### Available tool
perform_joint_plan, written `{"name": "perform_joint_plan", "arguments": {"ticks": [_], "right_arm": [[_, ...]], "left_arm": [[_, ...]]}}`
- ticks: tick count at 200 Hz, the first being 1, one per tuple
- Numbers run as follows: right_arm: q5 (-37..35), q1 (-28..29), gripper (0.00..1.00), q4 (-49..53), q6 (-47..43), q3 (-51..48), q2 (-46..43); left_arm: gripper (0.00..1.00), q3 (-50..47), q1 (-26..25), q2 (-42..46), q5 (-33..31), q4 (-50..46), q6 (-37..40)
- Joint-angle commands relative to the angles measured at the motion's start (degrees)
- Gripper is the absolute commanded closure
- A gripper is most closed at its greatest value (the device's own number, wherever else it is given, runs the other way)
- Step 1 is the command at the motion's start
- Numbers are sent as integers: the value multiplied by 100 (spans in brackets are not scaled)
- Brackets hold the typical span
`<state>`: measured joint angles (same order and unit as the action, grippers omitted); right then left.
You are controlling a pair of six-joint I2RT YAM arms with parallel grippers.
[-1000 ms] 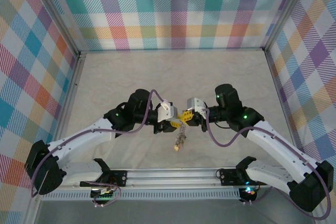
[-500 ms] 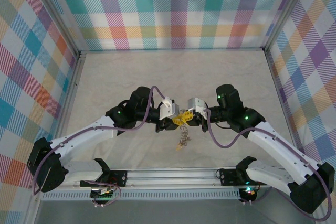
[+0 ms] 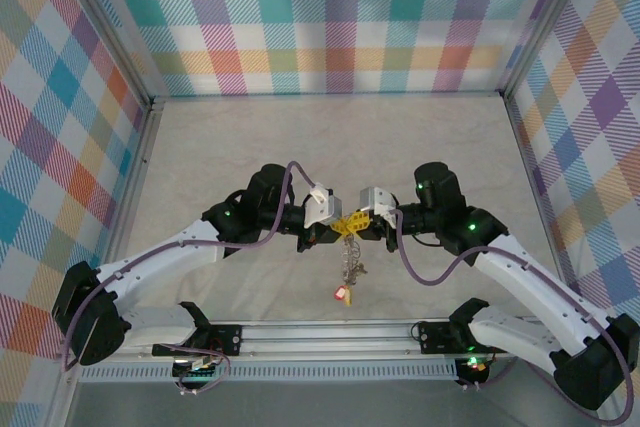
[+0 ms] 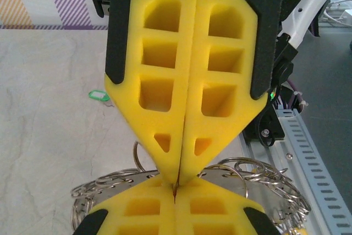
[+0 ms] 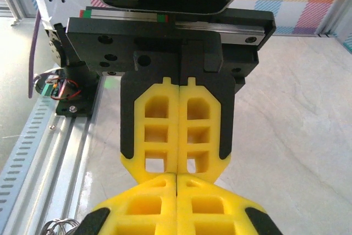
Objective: Put the keys on the keyring
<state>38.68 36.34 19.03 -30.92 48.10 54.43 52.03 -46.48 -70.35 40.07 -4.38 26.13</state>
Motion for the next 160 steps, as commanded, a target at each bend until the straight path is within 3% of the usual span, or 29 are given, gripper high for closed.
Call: {"name": "perform_joint_plan", "arguments": {"ticks": [1,37,100,160], "right_arm": [[-58,50,86,-203,-186,-44,-239],[-349,5,73,-192,-165,-190,-728],[-627,-4,81,83,-124,-560,-1520],[-197,-4,73,469,-413,-406,-945]], "left_arm": [[100,229,-51,11,139,150,-63],[100,206,-37,74,183,278,-183],[100,-25,70,26,575,735,-475],[100,161,81,-88,1035,442,-383]]}}
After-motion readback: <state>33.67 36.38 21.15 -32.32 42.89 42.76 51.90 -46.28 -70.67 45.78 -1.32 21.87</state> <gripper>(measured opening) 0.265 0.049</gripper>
